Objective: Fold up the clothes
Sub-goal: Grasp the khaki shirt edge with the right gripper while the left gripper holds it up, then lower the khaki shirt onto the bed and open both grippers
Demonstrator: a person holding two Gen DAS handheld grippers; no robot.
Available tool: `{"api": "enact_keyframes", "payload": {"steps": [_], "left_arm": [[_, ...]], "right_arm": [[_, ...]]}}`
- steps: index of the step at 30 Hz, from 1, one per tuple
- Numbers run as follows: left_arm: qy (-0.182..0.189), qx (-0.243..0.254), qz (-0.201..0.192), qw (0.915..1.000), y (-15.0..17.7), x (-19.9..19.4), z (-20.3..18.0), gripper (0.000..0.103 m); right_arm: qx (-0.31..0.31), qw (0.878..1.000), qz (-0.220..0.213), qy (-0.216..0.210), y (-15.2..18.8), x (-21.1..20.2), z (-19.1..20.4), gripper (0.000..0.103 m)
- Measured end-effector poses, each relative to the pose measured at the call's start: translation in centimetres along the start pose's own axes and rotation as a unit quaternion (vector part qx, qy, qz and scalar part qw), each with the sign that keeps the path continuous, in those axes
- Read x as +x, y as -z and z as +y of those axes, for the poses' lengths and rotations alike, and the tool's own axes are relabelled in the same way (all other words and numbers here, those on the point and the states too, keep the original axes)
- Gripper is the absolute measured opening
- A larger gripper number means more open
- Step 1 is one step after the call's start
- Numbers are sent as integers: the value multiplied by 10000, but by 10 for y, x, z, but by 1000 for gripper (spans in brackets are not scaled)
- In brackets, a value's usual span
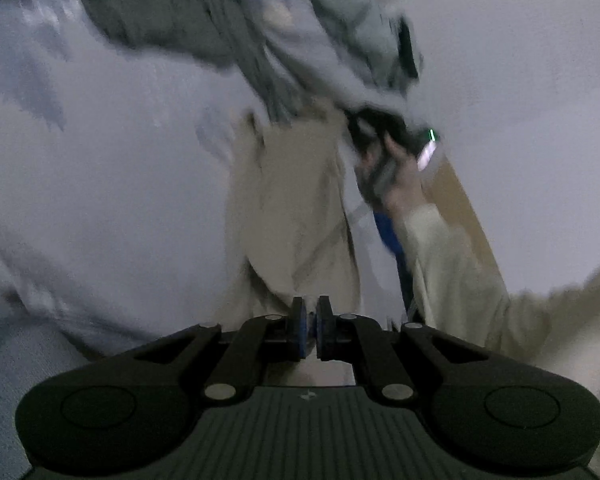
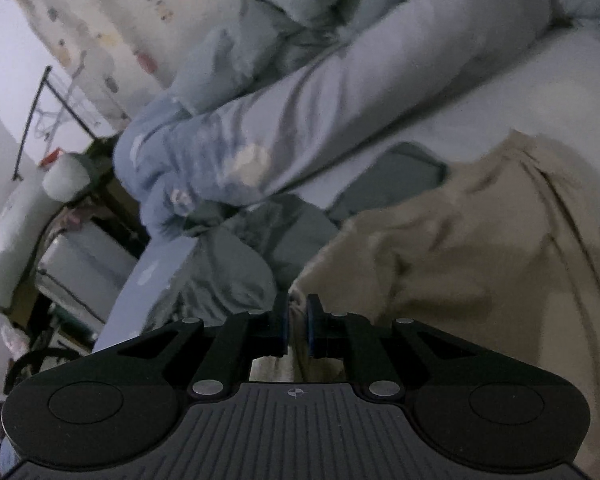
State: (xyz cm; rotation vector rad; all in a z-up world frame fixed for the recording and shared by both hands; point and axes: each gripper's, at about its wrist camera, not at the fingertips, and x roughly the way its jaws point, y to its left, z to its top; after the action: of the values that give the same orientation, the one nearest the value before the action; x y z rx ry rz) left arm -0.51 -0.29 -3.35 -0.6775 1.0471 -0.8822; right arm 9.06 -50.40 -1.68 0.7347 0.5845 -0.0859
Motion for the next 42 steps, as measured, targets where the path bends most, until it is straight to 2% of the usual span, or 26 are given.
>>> {"api": "enact_keyframes", "payload": {"steps": [3,6,8,11,14,19,21,27,32,37,38,39,41,42], "left_arm": [[-390,-2,-568,9976,-37,-26,10,8],[-876,13,-1236,9885,-81,-58,24,8],[-1144,-57,-1689,9790,-108,-80,35,8],[-1557,-270,-2319,9598,-146,-108,56,8],[-1799,-483,-2702,9446,-176,-115,77,8],[-2284,-714,-2621,9349,-220,-89,112,8],[-2530,-765,-2497,9316,-227,-79,117,8],[-2851,-1048,-2272,9253,-237,-76,142,8],[-3147,-1138,-2095,9188,-241,-61,158,8],[-3552,-1095,-2053,9054,-245,-48,170,12],[-3642,-1038,-2098,9014,-246,-47,171,15],[-3731,-981,-2143,8974,-247,-46,171,24],[-3864,-856,-2193,8918,-249,-43,170,29],[-3917,-790,-2206,8897,-249,-42,168,32]], "right_arm": [[-230,9997,15,-47,-14,18,27,10],[-489,9987,121,10,-32,41,59,10],[-707,9973,191,107,-42,60,77,10],[-984,9945,288,227,-52,88,97,10],[-1086,9925,453,339,-56,117,106,10],[-1436,9844,796,637,-44,171,118,10],[-1552,9803,952,763,-37,192,121,10],[-1720,9700,1276,1152,-20,238,116,10],[-1986,9630,1270,1308,-11,261,119,11],[-2341,9559,1112,1385,-7,268,131,17],[-2375,9556,1085,1368,-8,268,134,28],[-2381,9563,1073,1317,-10,267,138,52],[-2293,9650,817,981,-16,254,146,73],[-2262,9685,705,769,-19,247,152,77]]}}
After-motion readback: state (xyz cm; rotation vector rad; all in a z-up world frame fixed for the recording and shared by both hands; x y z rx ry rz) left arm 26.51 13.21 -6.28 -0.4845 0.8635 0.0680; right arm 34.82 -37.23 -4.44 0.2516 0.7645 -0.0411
